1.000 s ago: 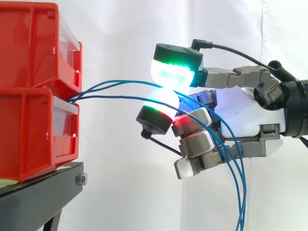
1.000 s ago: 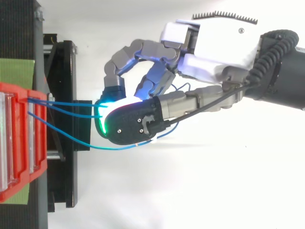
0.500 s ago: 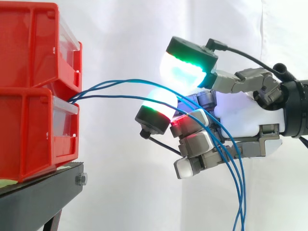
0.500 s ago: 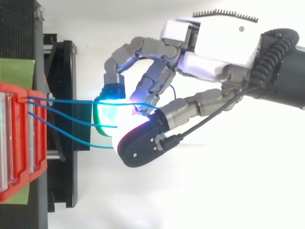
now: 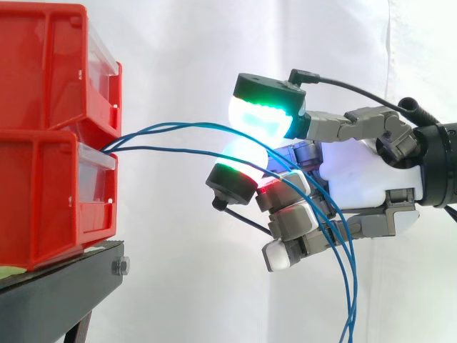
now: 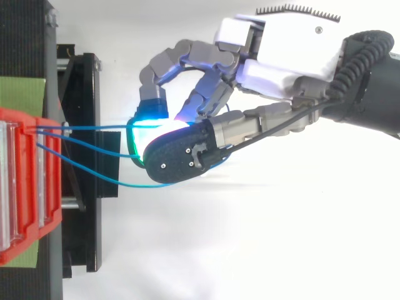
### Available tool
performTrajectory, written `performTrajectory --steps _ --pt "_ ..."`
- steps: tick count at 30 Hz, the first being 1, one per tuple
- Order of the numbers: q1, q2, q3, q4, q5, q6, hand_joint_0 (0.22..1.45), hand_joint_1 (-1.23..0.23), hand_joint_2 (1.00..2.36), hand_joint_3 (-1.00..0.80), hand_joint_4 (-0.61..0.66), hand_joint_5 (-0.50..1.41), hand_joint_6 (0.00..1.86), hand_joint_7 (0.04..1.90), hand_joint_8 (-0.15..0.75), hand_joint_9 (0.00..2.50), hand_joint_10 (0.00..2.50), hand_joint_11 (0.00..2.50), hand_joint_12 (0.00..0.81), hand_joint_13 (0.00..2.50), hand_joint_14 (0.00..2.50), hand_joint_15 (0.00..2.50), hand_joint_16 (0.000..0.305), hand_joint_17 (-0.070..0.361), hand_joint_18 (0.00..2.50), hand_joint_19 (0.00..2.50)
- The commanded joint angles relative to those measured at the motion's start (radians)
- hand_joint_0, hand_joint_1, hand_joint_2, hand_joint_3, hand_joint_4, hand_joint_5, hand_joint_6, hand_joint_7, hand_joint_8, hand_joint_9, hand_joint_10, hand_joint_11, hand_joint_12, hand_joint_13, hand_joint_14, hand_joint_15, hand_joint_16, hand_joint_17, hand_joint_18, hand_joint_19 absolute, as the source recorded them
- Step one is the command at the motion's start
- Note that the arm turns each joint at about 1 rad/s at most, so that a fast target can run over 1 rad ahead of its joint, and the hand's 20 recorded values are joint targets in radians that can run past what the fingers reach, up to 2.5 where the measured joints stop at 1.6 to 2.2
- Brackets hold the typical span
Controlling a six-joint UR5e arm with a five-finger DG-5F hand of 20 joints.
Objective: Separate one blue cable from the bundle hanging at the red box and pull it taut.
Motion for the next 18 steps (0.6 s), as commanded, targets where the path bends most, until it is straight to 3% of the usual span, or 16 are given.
performTrajectory --steps 1,4,8,11,15,18 --pt "0.0 0.0 0.0 -0.001 0.0 0.0 0.72 -0.85 1.02 -0.25 -0.03 -0.2 0.97 1.1 0.296 1.1 0.01 1.23 0.339 1.02 0.03 0.97 0.047 0.106 0.78 0.71" --pt "-0.001 0.0 0.0 -0.001 0.0 0.0 0.78 -0.89 1.0 -0.47 0.0 -0.2 0.97 0.98 0.283 1.06 0.01 1.23 0.337 0.97 0.03 0.95 0.047 0.106 0.75 0.67" --pt "-0.001 0.0 0.0 -0.002 -0.003 0.002 0.62 -1.04 1.0 -0.5 -0.07 -0.2 0.95 0.98 0.228 1.03 0.01 1.2 0.332 0.9 0.03 0.9 0.048 0.107 0.72 0.64" --pt "-0.004 0.001 0.0 -0.004 -0.003 0.002 0.46 -1.08 1.0 -0.5 -0.05 -0.2 0.94 0.95 0.251 1.02 0.01 1.19 0.362 0.91 0.03 0.89 0.055 0.123 0.73 0.63" --pt "-0.008 0.0 0.0 -0.007 -0.005 0.002 0.37 -0.97 1.0 -0.5 0.03 -0.19 0.93 0.88 0.32 1.06 0.01 1.18 0.404 0.93 0.02 0.88 0.063 0.141 0.78 0.64" --pt "-0.009 0.0 0.002 -0.007 -0.003 0.003 0.38 -0.76 1.0 -0.5 0.07 -0.18 0.9 0.83 0.335 1.11 0.01 1.19 0.419 0.98 0.02 0.89 0.063 0.142 0.8 0.67"
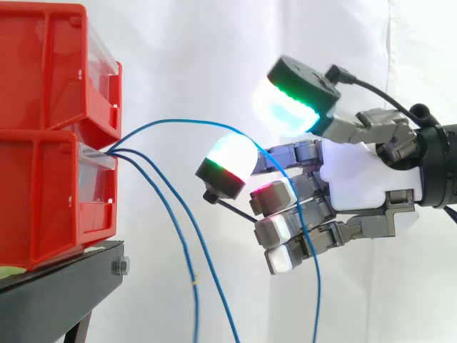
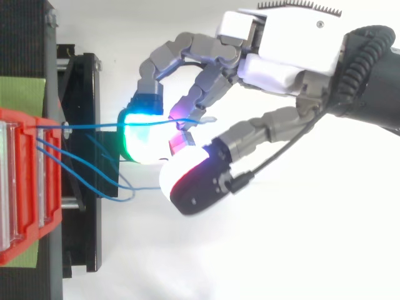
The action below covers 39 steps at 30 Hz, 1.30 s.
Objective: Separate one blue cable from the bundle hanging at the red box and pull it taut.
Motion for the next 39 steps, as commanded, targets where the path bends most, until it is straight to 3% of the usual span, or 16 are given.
performTrajectory --steps 1,5,8,14,23,28,29,34,39 --pt "-0.002 -0.001 0.0 0.0 0.003 0.001 0.41 -0.63 1.0 -0.5 0.08 -0.18 0.88 0.85 0.332 1.12 0.01 1.19 0.415 0.99 0.02 0.89 0.062 0.139 0.8 0.68" --pt "-0.004 0.001 0.0 0.0 0.003 0.001 0.54 -0.45 1.0 -0.5 0.04 -0.17 0.85 0.95 0.292 1.15 0.02 1.22 0.364 0.98 0.03 0.91 0.051 0.114 0.75 0.74" --pt "-0.007 0.001 0.001 0.0 -0.001 0.001 0.58 -0.43 1.0 -0.5 0.04 -0.17 0.85 0.99 0.29 1.16 0.02 1.22 0.356 0.99 0.03 0.91 0.049 0.11 0.74 0.75" --pt "-0.014 -0.001 0.0 0.0 -0.001 -0.002 0.6 -0.46 1.01 -0.44 0.05 -0.18 0.86 0.99 0.292 1.19 0.02 1.25 0.358 1.02 0.03 0.93 0.049 0.11 0.76 0.76" --pt "-0.019 -0.001 0.001 -0.002 0.003 -0.002 0.6 -0.7 1.02 -0.17 0.07 -0.19 0.93 1.01 0.311 1.2 0.02 1.31 0.367 1.03 0.03 0.94 0.051 0.115 0.78 0.75" --pt "-0.019 -0.001 0.001 -0.002 0.003 -0.002 0.63 -0.77 1.01 -0.4 0.08 -0.19 0.94 0.95 0.293 1.18 0.01 1.32 0.352 1.0 0.03 0.95 0.05 0.113 0.77 0.74" --pt "-0.017 -0.001 0.001 -0.002 0.003 -0.002 0.62 -0.75 1.0 -0.5 0.08 -0.19 0.94 0.94 0.295 1.18 0.01 1.32 0.35 1.01 0.03 0.95 0.05 0.111 0.77 0.75" --pt "-0.017 -0.001 0.0 -0.002 0.003 -0.004 0.55 -0.4 1.0 -0.5 0.08 -0.18 0.91 1.0 0.31 1.22 0.01 1.31 0.374 1.03 0.03 0.95 0.051 0.116 0.78 0.78" --pt "-0.019 -0.001 0.001 -0.002 0.004 -0.004 0.6 -0.41 1.01 -0.35 0.07 -0.18 0.91 1.04 0.311 1.22 0.02 1.32 0.367 1.03 0.03 0.95 0.051 0.115 0.76 0.79"
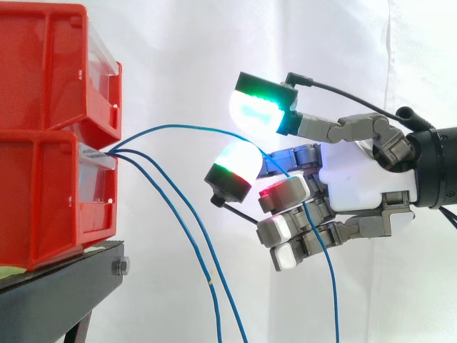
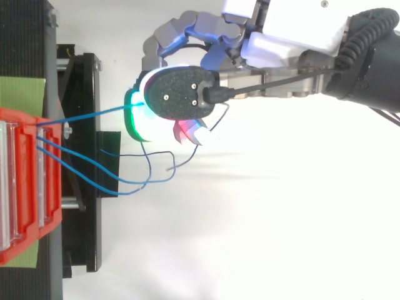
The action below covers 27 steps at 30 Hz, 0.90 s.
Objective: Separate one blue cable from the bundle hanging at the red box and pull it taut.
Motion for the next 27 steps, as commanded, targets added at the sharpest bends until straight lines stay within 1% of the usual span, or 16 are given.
performTrajectory --steps 1,3,4,5,7,11,13,14,15,17,20,27 --pt "0.0 0.0 0.001 0.0 0.001 0.0 0.6 -0.43 1.01 -0.32 0.07 -0.18 0.91 1.03 0.308 1.22 0.02 1.32 0.368 1.02 0.03 0.95 0.051 0.115 0.76 0.79" --pt "0.0 0.0 -0.001 0.0 0.001 0.0 0.59 -0.5 1.01 -0.23 0.09 -0.17 0.91 1.04 0.333 1.22 0.02 1.31 0.39 1.02 0.03 0.95 0.055 0.124 0.79 0.76" --pt "0.0 0.0 -0.001 0.0 0.001 0.0 0.59 -0.62 1.01 -0.13 0.12 -0.17 0.92 1.04 0.362 1.18 0.01 1.26 0.425 0.98 0.02 0.91 0.061 0.138 0.78 0.71" --pt "0.0 0.0 0.001 0.0 0.001 0.0 0.59 -0.66 1.01 -0.1 0.12 -0.17 0.93 1.02 0.367 1.17 0.01 1.25 0.429 0.97 0.02 0.91 0.062 0.14 0.78 0.71" --pt "0.0 0.0 0.001 0.0 0.001 0.0 0.6 -0.67 1.01 -0.08 0.11 -0.18 0.94 1.0 0.368 1.15 0.01 1.23 0.428 0.95 0.02 0.9 0.063 0.141 0.77 0.71" --pt "0.0 0.0 0.001 0.0 0.001 0.0 0.61 -0.69 1.01 -0.13 0.11 -0.19 0.95 0.97 0.342 1.1 0.01 1.25 0.409 0.93 0.02 0.9 0.059 0.133 0.73 0.73" --pt "0.0 0.0 -0.001 0.0 0.001 0.0 0.62 -0.69 1.01 -0.23 0.11 -0.19 0.95 0.97 0.321 1.09 0.01 1.25 0.391 0.91 0.03 0.9 0.056 0.126 0.71 0.73" --pt "0.0 0.0 0.001 0.0 0.001 0.0 0.61 -0.71 1.01 -0.28 0.1 -0.2 0.94 0.99 0.301 1.08 0.02 1.26 0.366 0.89 0.03 0.91 0.052 0.116 0.67 0.75" --pt "0.001 0.0 0.001 0.0 0.001 0.0 0.62 -0.72 1.01 -0.33 0.1 -0.2 0.94 0.99 0.296 1.08 0.02 1.26 0.364 0.89 0.03 0.92 0.051 0.115 0.67 0.76" --pt "0.001 0.0 -0.001 0.0 0.001 0.0 0.61 -0.72 1.01 -0.38 0.1 -0.2 0.94 0.98 0.296 1.09 0.01 1.26 0.365 0.89 0.03 0.91 0.051 0.115 0.68 0.75" --pt "0.001 0.0 0.001 -0.003 0.003 0.0 0.6 -0.68 1.0 -0.48 0.09 -0.19 0.94 0.98 0.302 1.1 0.01 1.26 0.364 0.9 0.03 0.92 0.05 0.113 0.69 0.76" --pt "0.006 0.0 0.002 -0.003 0.003 0.0 0.58 -0.62 1.0 -0.49 0.1 -0.18 0.93 0.98 0.307 1.12 0.02 1.27 0.367 0.92 0.03 0.93 0.051 0.114 0.71 0.76"
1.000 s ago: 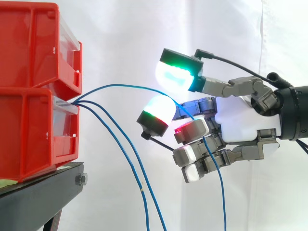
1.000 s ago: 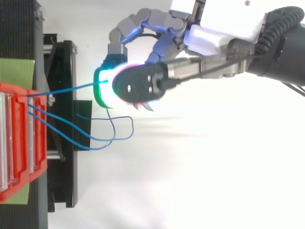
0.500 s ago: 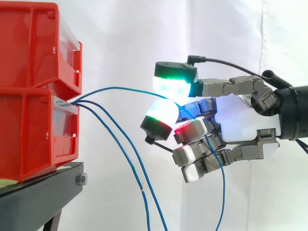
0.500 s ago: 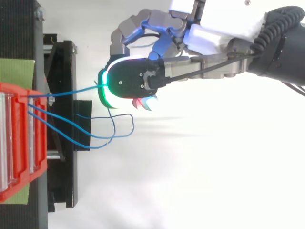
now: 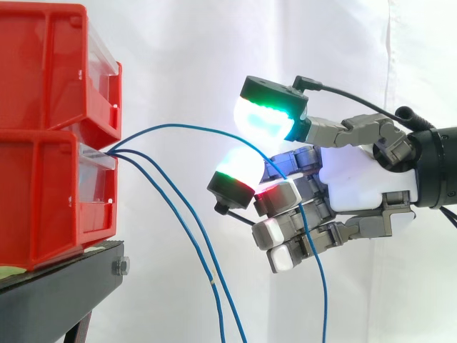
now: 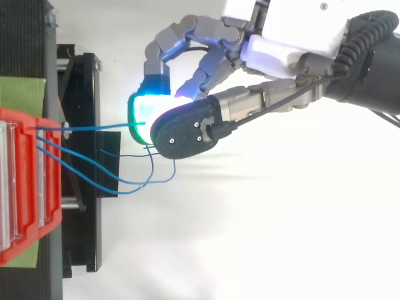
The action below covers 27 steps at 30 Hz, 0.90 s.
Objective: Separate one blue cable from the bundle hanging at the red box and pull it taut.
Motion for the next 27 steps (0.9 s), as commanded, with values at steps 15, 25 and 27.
performTrajectory --steps 15,25,27 --pt "0.01 0.002 0.001 -0.006 0.011 0.0 0.62 -0.72 1.02 -0.19 0.04 -0.17 0.95 1.09 0.312 1.17 0.02 1.31 0.362 0.95 0.03 0.92 0.05 0.112 0.74 0.74" --pt "0.014 0.0 0.007 -0.008 0.017 0.0 0.66 -0.78 1.01 -0.39 0.04 -0.18 0.94 1.0 0.3 1.13 0.02 1.28 0.359 0.92 0.03 0.91 0.05 0.112 0.72 0.74" --pt "0.016 0.002 0.008 -0.008 0.017 0.0 0.66 -0.78 1.0 -0.44 0.05 -0.18 0.94 1.0 0.296 1.12 0.02 1.28 0.357 0.92 0.03 0.91 0.049 0.111 0.72 0.74"
